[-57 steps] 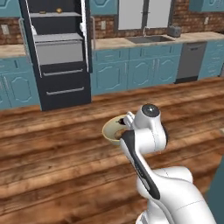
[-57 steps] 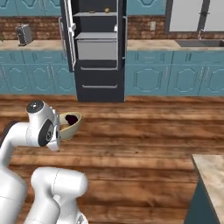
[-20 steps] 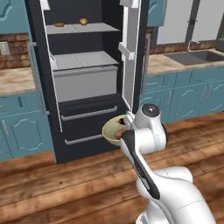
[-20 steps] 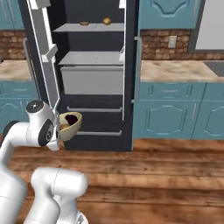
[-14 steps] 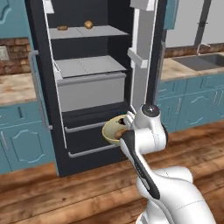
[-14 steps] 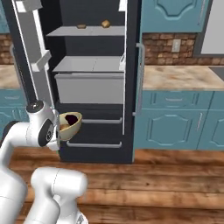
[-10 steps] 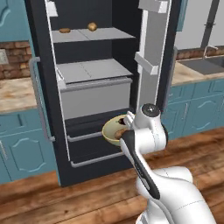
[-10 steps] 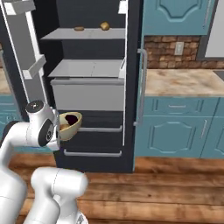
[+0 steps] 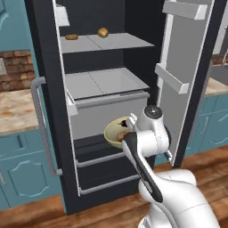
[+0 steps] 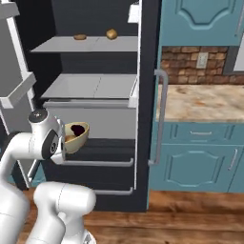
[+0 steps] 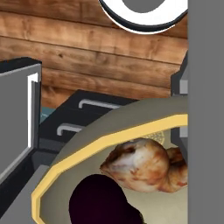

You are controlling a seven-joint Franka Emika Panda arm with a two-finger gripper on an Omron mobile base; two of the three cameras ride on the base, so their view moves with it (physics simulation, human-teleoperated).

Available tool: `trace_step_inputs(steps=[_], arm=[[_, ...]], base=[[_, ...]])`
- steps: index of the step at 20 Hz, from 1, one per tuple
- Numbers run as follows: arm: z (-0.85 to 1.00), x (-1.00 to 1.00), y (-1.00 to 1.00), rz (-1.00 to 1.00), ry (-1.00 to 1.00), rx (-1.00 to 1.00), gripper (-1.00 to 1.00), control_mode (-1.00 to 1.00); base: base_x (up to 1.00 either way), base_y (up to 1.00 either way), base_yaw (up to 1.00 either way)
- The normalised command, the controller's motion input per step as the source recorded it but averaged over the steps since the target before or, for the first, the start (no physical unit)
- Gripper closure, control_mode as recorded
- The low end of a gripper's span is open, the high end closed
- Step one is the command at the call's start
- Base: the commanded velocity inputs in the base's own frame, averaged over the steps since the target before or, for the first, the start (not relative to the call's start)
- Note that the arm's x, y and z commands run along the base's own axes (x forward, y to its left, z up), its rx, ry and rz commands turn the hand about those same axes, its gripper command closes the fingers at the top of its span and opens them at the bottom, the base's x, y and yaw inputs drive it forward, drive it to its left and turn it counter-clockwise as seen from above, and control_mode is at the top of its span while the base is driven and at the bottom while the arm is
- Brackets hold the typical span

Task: Pick the chicken drumstick and eggplant from their plates and place them in the bowl. Then put the bowl in the fridge.

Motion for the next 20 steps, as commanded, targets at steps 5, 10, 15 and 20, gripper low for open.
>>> trace_step_inputs(steps=[5, 10, 15, 20], arm=[[0.0, 0.0, 0.0, 0.0, 0.0, 0.0, 1.0, 1.0], [0.0, 0.0, 0.0, 0.0, 0.0, 0.0, 1.0, 1.0], [0.0, 0.0, 0.0, 0.0, 0.0, 0.0, 1.0, 1.0], [0.0, 0.0, 0.0, 0.0, 0.0, 0.0, 1.0, 1.0]], base=[[0.74, 0.14, 0.0], [0.45, 0.06, 0.0], [0.25, 0.01, 0.0], [0.27, 0.04, 0.0]])
